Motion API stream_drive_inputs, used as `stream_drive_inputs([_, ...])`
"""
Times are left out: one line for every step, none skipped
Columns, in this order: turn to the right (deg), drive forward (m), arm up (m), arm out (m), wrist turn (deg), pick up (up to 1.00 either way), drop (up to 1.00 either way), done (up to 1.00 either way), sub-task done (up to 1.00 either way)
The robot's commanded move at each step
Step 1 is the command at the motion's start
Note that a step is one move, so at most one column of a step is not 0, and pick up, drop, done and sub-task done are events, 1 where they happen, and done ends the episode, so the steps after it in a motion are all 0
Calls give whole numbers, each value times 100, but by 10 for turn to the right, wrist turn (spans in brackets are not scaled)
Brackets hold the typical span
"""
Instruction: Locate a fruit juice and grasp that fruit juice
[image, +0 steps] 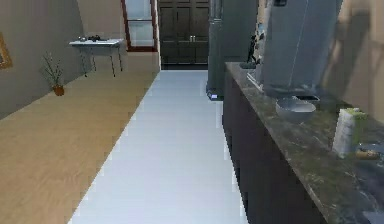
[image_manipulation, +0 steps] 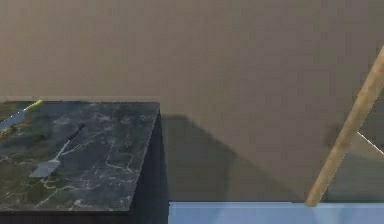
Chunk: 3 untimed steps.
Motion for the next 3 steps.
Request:
stream_drive_inputs([0, 10, 0, 0, 0, 0, 0, 0, 0])
stream_drive_inputs([-390, 0, 0, 0, 0, 0, 0, 0, 0])
stream_drive_inputs([0, 0, 50, 0, 0, 0, 0, 0, 0])
